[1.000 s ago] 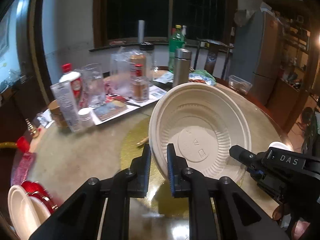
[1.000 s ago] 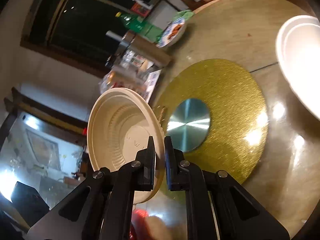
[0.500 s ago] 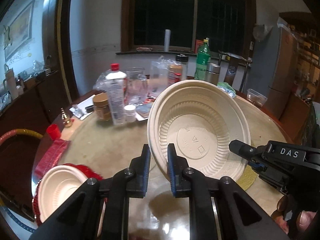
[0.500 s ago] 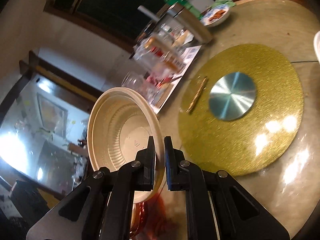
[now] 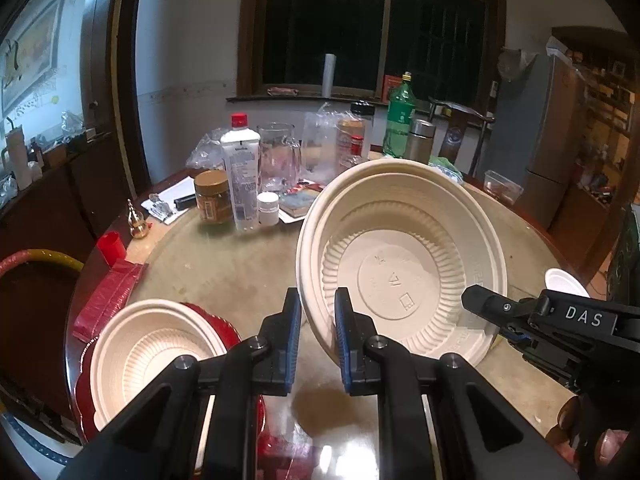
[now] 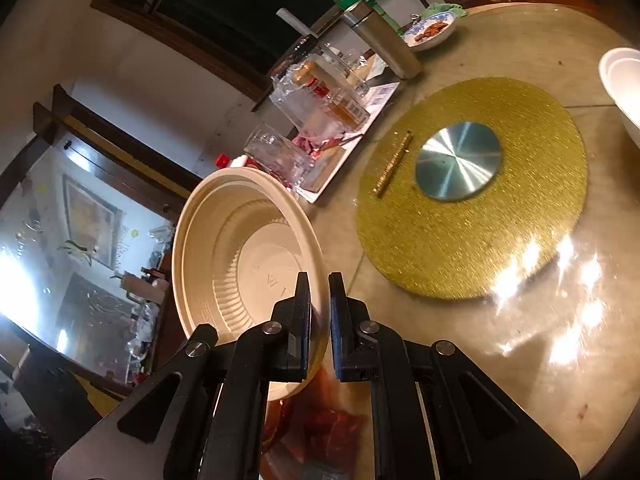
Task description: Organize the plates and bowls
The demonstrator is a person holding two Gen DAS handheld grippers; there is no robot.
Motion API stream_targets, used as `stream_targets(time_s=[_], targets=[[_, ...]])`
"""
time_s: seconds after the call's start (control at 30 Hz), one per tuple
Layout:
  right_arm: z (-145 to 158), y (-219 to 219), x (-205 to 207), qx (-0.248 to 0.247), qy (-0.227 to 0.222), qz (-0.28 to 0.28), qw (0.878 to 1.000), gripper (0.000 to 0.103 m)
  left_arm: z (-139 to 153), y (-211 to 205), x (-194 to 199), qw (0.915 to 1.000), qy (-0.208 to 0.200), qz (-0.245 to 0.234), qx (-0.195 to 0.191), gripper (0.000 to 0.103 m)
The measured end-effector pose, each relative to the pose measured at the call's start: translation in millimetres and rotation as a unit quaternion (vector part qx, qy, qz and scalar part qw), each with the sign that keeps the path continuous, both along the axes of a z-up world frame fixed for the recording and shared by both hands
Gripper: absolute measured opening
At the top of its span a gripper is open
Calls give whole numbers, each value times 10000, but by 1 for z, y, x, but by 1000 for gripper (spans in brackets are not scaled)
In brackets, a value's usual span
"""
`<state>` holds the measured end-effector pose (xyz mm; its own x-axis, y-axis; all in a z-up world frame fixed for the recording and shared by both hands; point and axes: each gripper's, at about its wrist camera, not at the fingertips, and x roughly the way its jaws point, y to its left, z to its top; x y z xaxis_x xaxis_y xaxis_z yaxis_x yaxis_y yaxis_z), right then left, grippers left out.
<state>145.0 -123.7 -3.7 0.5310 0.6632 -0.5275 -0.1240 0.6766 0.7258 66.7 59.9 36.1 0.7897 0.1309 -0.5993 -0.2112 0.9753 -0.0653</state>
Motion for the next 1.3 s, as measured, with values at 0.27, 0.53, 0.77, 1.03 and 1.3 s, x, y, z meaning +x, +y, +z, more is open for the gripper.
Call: stream_targets(time_s=[0.27, 0.53, 0.77, 1.03, 1.3], targets=[[-3, -7, -21, -243, 57, -193, 9995, 8, -10, -3, -8, 9996, 124, -221, -91, 15], [-6, -8, -32, -295, 111, -248, 9992, 8, -14, -2, -18, 9992, 184, -338, -77, 15], [-10, -10, -49, -324, 126, -311, 9989, 8, -20, -1, -27, 9987, 243, -437, -119, 15], [-22, -22, -70, -431, 211, -508, 9976, 8, -34, -9, -36, 9967, 408, -675, -169, 15], [-35, -28, -87, -439, 339, -611, 9966, 8, -47, -10, -42, 9948, 579, -817, -209, 15]])
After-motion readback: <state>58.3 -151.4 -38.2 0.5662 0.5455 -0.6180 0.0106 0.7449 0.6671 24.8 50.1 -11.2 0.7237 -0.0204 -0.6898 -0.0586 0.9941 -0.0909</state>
